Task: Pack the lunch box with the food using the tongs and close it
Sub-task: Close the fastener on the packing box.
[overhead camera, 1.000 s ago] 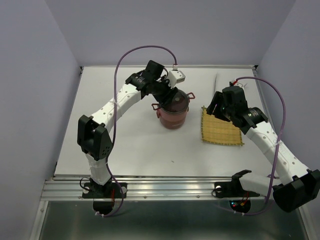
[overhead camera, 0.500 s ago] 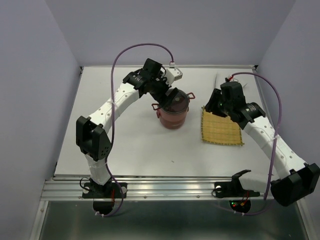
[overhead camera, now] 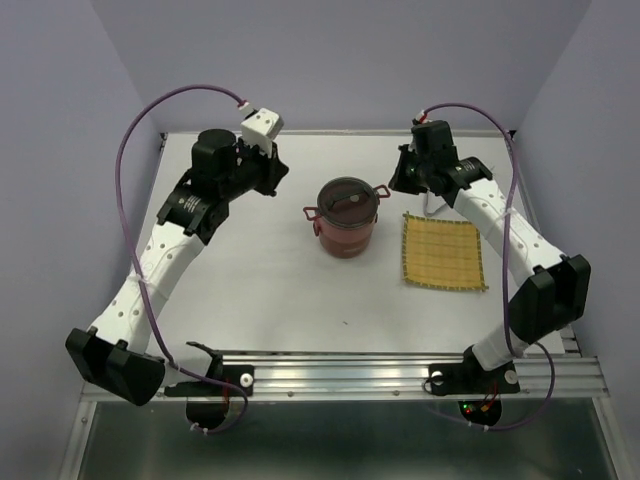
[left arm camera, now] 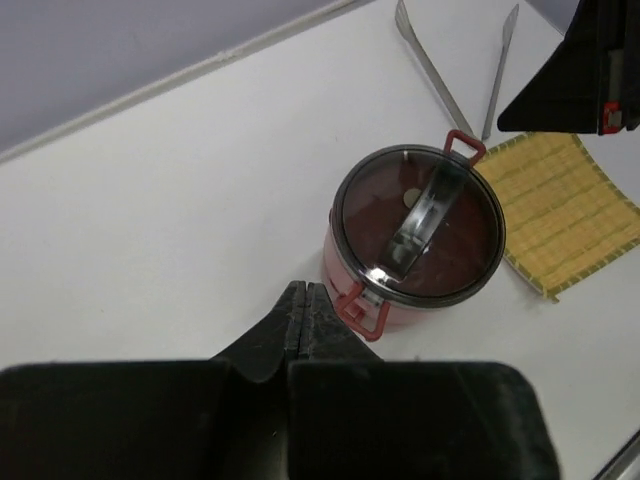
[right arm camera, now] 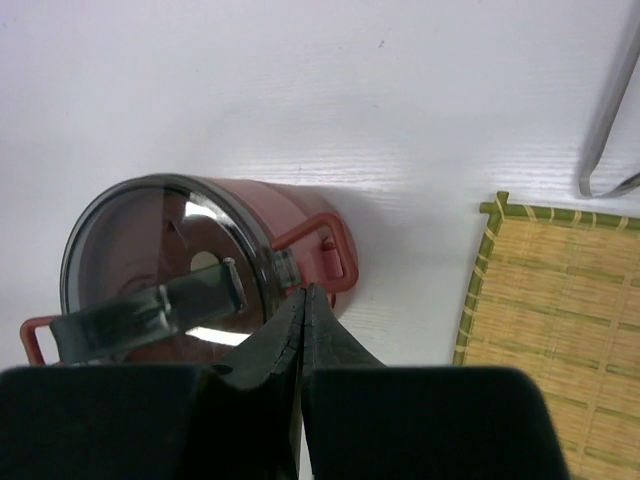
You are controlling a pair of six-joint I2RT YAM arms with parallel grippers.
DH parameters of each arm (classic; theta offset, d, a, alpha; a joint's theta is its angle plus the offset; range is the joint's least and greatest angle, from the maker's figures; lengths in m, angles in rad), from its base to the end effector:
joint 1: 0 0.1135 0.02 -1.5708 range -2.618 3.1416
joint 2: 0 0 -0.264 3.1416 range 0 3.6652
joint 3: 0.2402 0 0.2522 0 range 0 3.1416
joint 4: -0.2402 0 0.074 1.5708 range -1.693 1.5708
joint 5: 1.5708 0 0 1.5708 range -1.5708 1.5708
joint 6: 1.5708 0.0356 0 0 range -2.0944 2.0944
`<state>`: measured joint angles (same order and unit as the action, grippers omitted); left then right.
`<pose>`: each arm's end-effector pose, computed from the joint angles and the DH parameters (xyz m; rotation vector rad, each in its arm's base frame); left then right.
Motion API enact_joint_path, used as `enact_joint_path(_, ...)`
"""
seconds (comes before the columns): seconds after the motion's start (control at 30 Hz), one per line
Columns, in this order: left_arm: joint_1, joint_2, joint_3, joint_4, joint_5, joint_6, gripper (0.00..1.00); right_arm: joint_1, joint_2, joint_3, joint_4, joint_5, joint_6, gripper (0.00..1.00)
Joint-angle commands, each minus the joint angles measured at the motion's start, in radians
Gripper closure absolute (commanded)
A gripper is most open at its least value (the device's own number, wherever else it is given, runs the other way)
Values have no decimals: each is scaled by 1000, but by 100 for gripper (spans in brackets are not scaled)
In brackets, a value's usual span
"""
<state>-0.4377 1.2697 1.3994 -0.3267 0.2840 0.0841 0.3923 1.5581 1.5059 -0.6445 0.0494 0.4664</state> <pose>0.2520 -0.1290 0.4356 0.6591 1.6616 -0.5060 0.3226 0.1316 0.3543 0.1116 2.2951 0.3952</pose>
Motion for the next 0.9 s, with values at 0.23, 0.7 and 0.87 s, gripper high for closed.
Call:
enact_joint_path(0.23,19,-39,-347,363,190,-368,100,2,155,169,-18,35,-67,99)
enact_joint_path(0.7,17,-3,-372,394,254,-356,100,2,234,109,8,-2,-68,99)
enact_joint_path(0.87,16,25,-404,399,222,-348,100,2,232,112,9,-6,-68,99)
